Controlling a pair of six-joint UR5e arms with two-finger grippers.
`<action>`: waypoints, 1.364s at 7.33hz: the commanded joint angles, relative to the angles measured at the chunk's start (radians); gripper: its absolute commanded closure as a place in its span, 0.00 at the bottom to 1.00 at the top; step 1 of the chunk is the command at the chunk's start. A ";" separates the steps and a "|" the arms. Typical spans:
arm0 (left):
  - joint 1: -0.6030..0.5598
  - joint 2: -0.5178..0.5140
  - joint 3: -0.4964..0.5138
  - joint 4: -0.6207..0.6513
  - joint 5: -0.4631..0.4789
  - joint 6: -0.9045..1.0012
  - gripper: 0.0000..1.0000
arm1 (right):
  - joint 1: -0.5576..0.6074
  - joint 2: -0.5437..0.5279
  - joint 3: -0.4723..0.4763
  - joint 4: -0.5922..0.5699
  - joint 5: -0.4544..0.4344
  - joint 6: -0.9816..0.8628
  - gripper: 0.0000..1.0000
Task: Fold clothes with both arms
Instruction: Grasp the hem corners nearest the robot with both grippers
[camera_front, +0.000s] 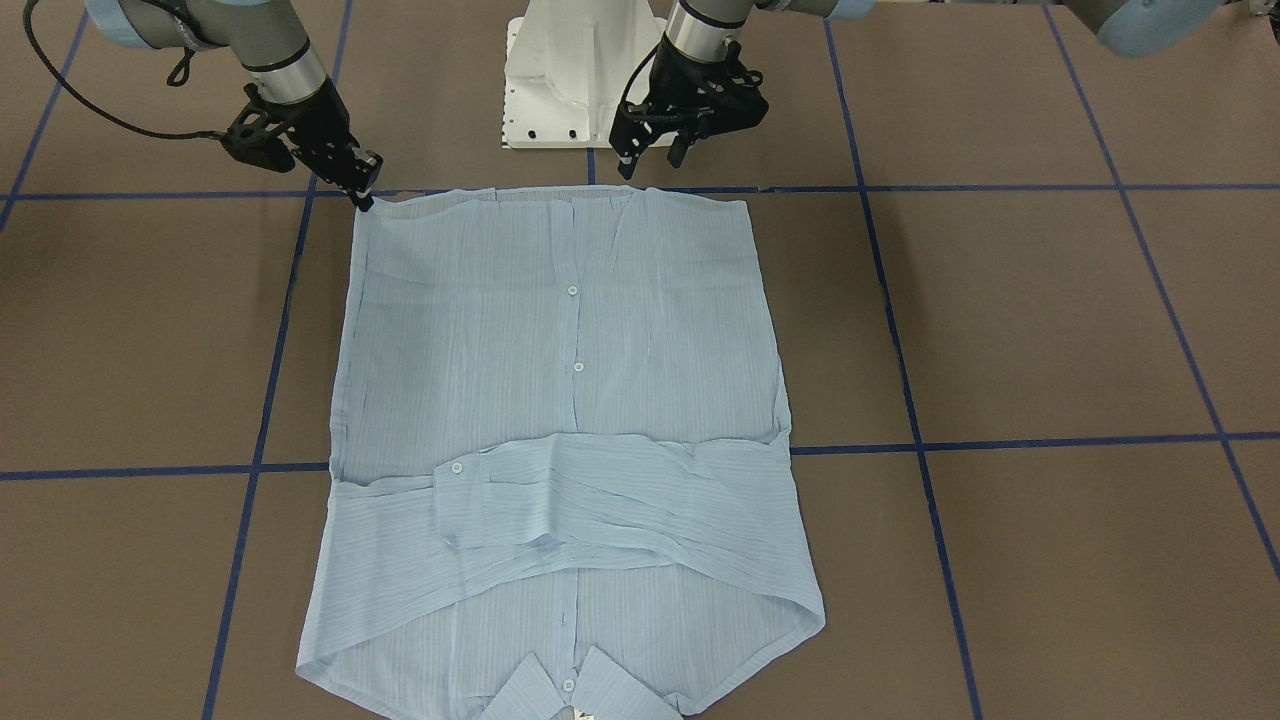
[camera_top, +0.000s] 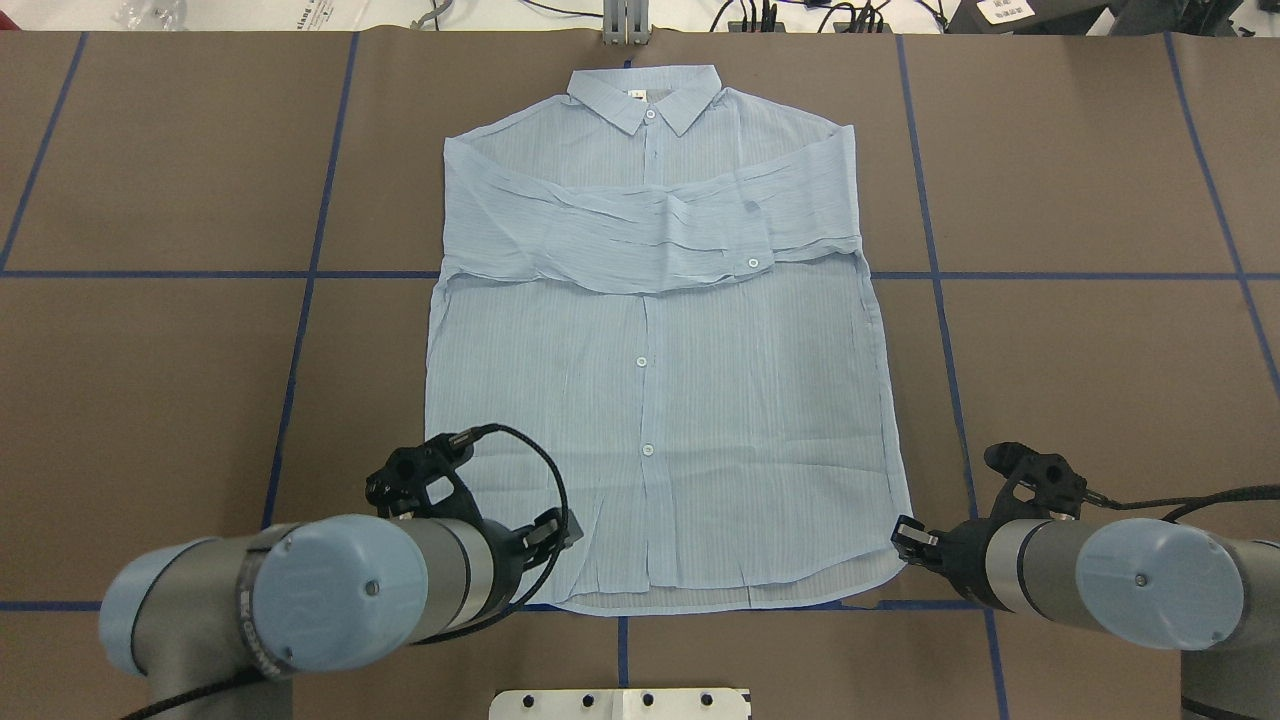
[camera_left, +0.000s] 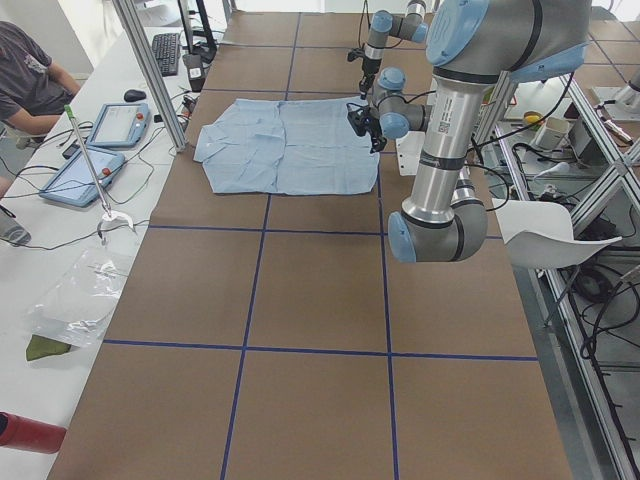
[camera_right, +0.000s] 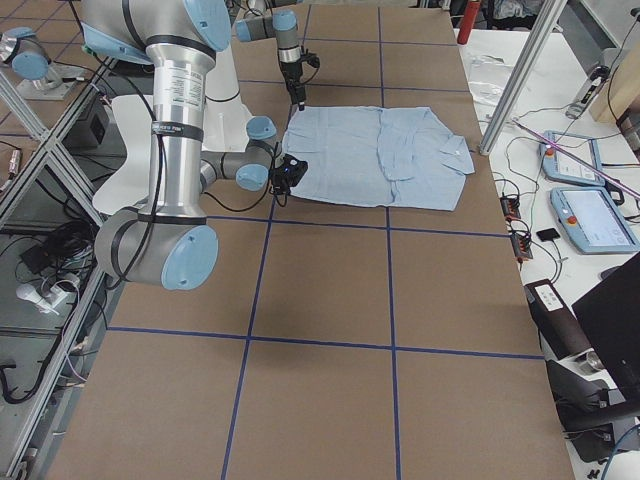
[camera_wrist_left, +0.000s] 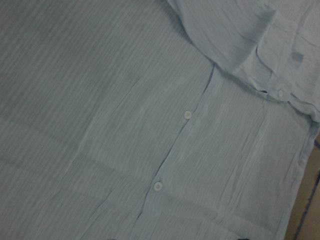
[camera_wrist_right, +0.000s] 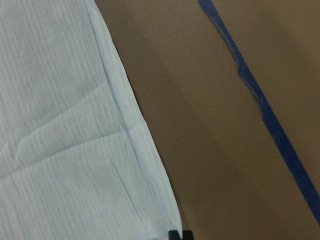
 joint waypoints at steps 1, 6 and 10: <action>0.042 0.101 -0.016 0.056 0.047 0.069 0.18 | 0.000 0.001 0.001 0.001 0.001 0.000 1.00; 0.036 0.137 0.012 0.053 0.045 0.083 0.28 | -0.001 0.000 -0.004 0.001 -0.001 0.000 1.00; 0.031 0.133 0.048 0.052 0.044 0.083 0.38 | -0.001 0.001 -0.001 0.001 -0.002 0.000 1.00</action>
